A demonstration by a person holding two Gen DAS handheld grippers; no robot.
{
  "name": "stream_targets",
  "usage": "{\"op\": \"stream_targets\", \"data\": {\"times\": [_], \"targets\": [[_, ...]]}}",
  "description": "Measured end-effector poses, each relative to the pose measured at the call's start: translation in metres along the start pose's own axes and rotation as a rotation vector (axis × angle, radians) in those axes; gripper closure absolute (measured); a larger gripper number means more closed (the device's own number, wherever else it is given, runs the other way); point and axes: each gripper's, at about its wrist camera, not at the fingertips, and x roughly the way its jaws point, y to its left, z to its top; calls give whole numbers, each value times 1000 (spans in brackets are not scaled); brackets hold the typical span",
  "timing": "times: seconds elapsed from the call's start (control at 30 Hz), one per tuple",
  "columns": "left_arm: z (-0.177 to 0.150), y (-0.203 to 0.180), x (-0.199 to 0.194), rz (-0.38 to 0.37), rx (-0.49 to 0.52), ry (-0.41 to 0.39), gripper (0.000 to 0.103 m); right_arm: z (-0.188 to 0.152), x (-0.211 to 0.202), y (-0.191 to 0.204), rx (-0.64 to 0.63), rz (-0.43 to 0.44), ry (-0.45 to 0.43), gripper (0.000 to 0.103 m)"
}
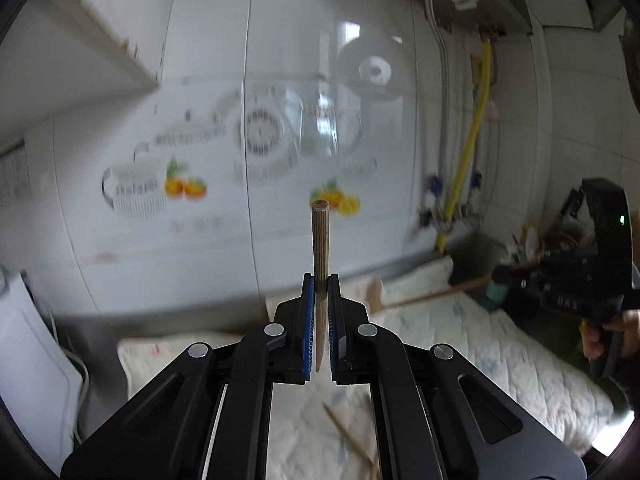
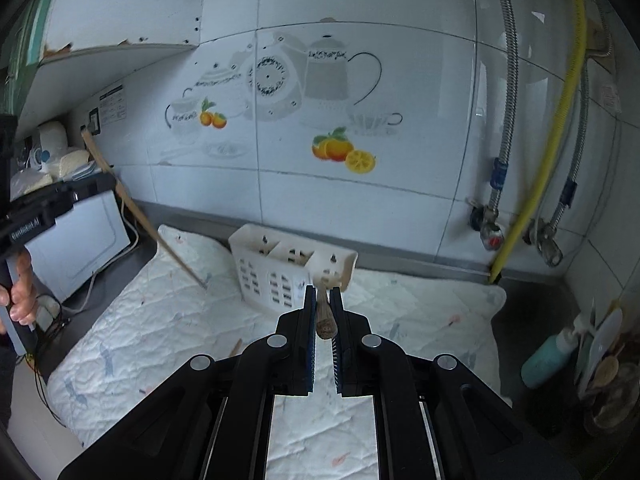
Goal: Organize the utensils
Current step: 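Insert the chopstick into the holder and open the left tool while the right tool releases its own, then move both open tools back down to the chopstick pile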
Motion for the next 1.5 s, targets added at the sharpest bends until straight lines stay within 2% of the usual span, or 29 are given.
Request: {"op": "stream_targets", "data": {"times": [0.13, 0.27, 0.57, 0.8, 0.97, 1.07, 1.23, 1.3, 1.5], "targets": [[29, -1, 20, 43, 25, -48, 98, 20, 18, -4, -5, 12, 35, 96], [39, 5, 53, 74, 18, -41, 99, 34, 40, -8, -23, 8, 82, 96], [18, 27, 121, 81, -47, 61, 98, 37, 88, -16, -26, 25, 178, 96], [0, 37, 138, 94, -74, 104, 97, 25, 116, -19, 6, 46, 218, 96], [-3, 35, 130, 91, -72, 90, 93, 22, 119, -21, 15, 30, 199, 93], [0, 32, 118, 96, -69, 73, 81, 23, 111, -25, 29, 18, 172, 80], [-3, 25, 84, 97, -55, 50, 69, 20, 79, -25, 40, 6, 120, 74], [-10, 21, 67, 87, -52, 52, 67, 16, 65, -21, 31, -2, 97, 69], [-60, 1, 25, 48, -19, 103, 63, -24, 16, 0, 11, 13, 41, 69]]}}
